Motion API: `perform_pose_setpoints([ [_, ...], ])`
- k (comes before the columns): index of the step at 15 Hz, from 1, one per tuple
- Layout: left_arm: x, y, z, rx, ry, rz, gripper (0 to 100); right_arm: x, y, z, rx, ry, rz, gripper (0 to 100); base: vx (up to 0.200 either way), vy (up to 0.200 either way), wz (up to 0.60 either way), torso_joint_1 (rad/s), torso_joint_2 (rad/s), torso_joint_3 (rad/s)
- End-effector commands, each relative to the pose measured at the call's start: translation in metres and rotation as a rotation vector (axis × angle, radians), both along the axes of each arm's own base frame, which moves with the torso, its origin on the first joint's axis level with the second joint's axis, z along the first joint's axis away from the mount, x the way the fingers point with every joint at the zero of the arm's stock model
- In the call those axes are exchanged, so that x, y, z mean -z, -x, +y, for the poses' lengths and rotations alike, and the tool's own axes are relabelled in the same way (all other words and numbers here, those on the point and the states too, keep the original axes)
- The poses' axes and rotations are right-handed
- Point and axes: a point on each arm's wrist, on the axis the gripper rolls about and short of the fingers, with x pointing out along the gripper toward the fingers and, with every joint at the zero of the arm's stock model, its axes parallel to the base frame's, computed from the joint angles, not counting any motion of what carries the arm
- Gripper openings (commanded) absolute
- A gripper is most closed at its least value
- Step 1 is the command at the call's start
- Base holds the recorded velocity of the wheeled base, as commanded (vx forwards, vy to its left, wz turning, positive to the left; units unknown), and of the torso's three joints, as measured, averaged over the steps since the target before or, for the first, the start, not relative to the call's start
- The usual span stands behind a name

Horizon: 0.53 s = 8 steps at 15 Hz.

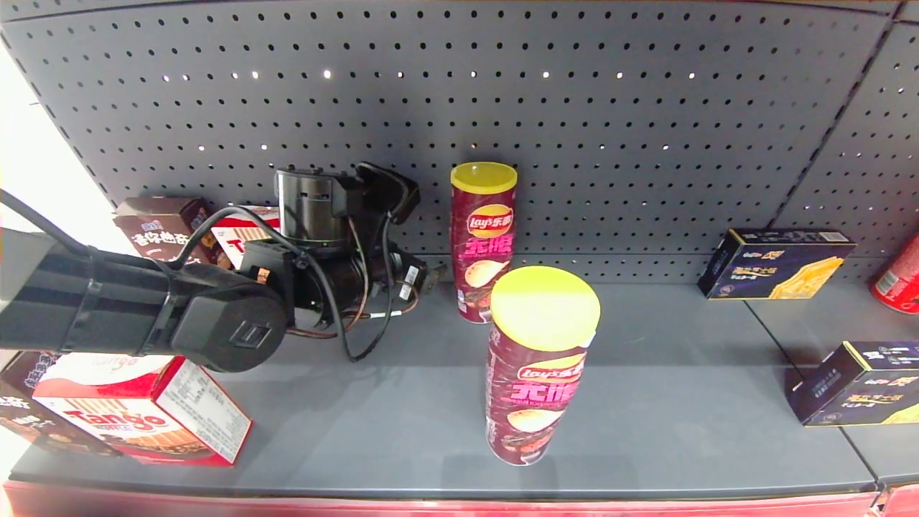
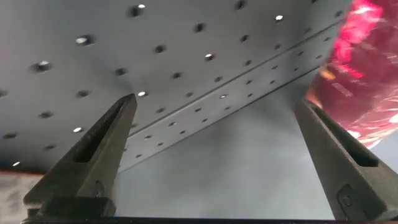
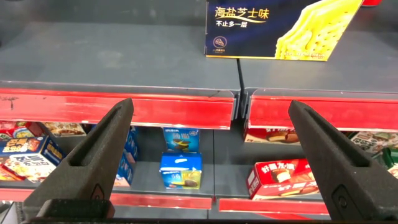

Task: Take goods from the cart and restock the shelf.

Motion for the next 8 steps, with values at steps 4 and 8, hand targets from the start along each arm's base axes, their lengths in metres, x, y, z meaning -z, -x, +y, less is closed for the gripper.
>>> perform_pose_setpoints([
  [4, 0.0054, -0.0043, -0.0115, 0.021, -0.003, 0.004, 100, 0.0, -0.0001, 0.0, -0.001, 0.0, 0.001, 100, 0.0, 0.0, 0.0, 0.0, 0.0, 0.0],
  [8, 0.0074, -0.004, -0.0168, 0.034, -0.004, 0.005, 100, 0.0, -0.0001, 0.0, -0.002, 0.0, 0.001, 100, 0.0, 0.0, 0.0, 0.0, 0.0, 0.0],
])
